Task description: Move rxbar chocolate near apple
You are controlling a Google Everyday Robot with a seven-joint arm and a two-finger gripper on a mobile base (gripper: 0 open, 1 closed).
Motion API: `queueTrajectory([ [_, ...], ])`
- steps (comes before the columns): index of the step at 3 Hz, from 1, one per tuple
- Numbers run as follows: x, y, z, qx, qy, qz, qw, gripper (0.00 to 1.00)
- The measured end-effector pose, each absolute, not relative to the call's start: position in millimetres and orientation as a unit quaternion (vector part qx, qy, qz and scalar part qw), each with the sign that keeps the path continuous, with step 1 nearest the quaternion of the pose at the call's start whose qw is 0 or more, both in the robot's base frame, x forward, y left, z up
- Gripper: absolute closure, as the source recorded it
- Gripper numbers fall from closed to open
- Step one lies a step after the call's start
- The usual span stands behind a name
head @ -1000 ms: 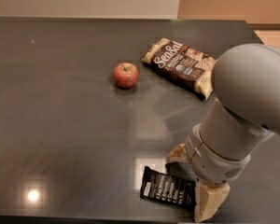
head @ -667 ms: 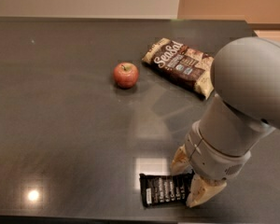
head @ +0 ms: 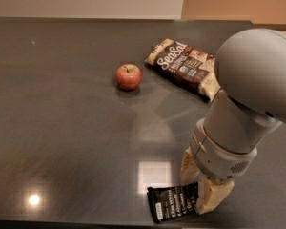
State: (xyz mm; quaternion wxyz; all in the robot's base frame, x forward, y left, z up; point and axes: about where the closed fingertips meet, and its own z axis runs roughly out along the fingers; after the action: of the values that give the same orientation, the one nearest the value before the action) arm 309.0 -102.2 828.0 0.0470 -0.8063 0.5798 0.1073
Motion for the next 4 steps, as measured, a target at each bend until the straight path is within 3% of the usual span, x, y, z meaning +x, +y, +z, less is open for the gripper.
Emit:
queueTrajectory([
  [2, 370.4, -86.5, 866.8, -0.781, 0.613, 0.084, 0.088, 1.0],
  [4, 475.9, -67.0, 891.5, -0.731, 0.666, 0.061, 0.137, 1.0],
])
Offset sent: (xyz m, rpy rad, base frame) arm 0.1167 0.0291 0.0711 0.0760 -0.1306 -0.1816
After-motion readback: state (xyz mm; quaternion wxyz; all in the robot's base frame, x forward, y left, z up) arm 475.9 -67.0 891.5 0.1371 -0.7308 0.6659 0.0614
